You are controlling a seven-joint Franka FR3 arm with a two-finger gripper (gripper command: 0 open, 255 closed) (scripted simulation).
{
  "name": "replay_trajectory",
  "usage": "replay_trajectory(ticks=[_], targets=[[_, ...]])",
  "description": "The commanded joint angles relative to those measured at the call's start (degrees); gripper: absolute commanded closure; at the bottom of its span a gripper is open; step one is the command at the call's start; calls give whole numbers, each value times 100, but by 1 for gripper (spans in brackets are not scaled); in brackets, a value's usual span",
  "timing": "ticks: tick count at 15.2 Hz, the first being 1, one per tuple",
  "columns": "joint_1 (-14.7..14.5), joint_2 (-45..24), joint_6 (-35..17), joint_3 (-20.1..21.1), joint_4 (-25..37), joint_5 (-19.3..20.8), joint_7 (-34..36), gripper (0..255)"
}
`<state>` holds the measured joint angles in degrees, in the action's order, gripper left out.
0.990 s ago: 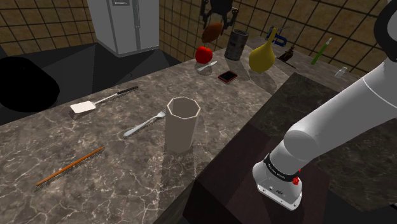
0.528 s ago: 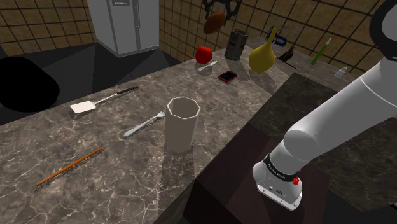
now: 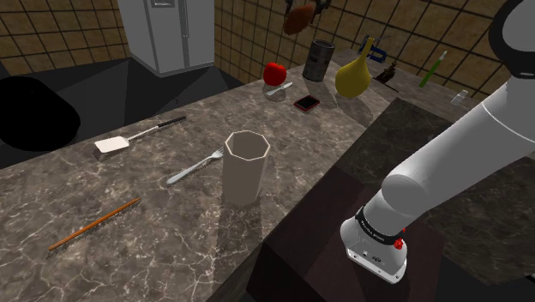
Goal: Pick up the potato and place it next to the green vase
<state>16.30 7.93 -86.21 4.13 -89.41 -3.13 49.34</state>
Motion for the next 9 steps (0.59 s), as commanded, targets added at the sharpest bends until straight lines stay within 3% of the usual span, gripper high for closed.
replay_trajectory(ticks=[1, 9], targets=[[111, -14, 46, -156, 46, 2, -271, 255], [594, -265, 158, -814, 346, -12, -1404, 255]])
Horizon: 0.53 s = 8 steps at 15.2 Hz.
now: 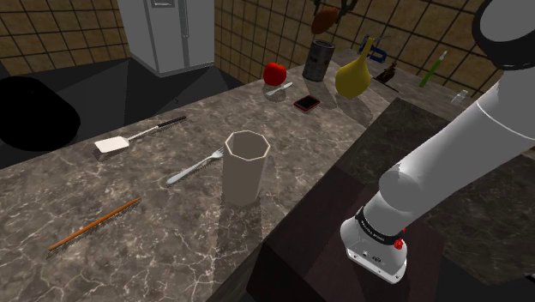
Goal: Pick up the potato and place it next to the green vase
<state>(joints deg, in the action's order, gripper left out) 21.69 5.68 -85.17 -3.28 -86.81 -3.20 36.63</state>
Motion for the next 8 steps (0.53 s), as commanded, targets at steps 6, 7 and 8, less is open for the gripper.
replay_trajectory(ticks=[6, 7, 8], targets=[[453, -508, 212, -539, 655, -90, -979, 255], [526, -612, 248, -613, 783, -115, -1119, 255], [600, -723, 288, -687, 922, -144, -1259, 255]])
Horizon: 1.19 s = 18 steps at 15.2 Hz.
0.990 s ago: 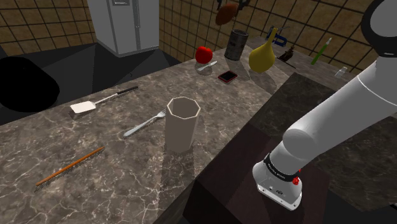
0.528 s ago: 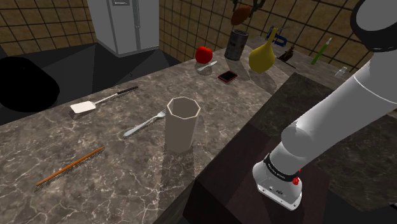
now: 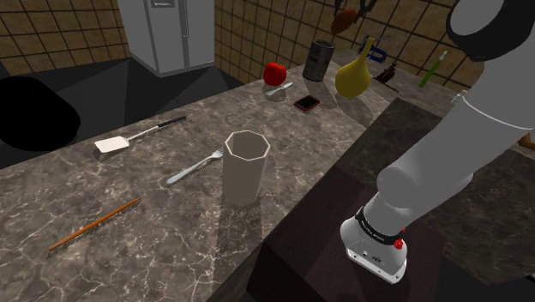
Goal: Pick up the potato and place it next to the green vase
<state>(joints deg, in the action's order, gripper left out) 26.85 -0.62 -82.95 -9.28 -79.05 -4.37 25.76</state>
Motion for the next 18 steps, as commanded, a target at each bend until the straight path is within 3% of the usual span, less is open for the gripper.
replay_trajectory(ticks=[1, 10, 18], targets=[[163, -212, 110, -157, 296, -60, -311, 255], [1079, -1723, 811, -662, 2359, -579, -1451, 255], [900, -1187, -111, -638, 916, -395, -1471, 255]])
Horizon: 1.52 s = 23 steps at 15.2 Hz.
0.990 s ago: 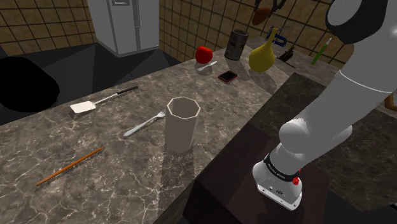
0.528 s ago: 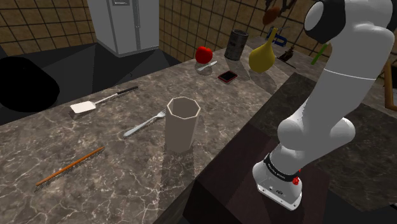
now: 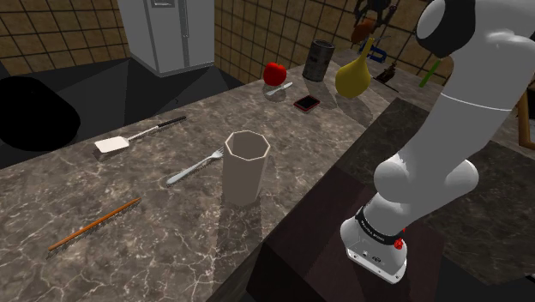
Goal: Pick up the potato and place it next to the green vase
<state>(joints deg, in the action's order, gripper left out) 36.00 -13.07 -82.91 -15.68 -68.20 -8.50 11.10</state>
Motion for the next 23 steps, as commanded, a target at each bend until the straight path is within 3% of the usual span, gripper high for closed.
replay_trajectory(ticks=[1, 23], targets=[[-30, 103, -215, 4, -313, 33, -8, 255], [-164, 530, -2089, 48, -2599, 140, -94, 255]])
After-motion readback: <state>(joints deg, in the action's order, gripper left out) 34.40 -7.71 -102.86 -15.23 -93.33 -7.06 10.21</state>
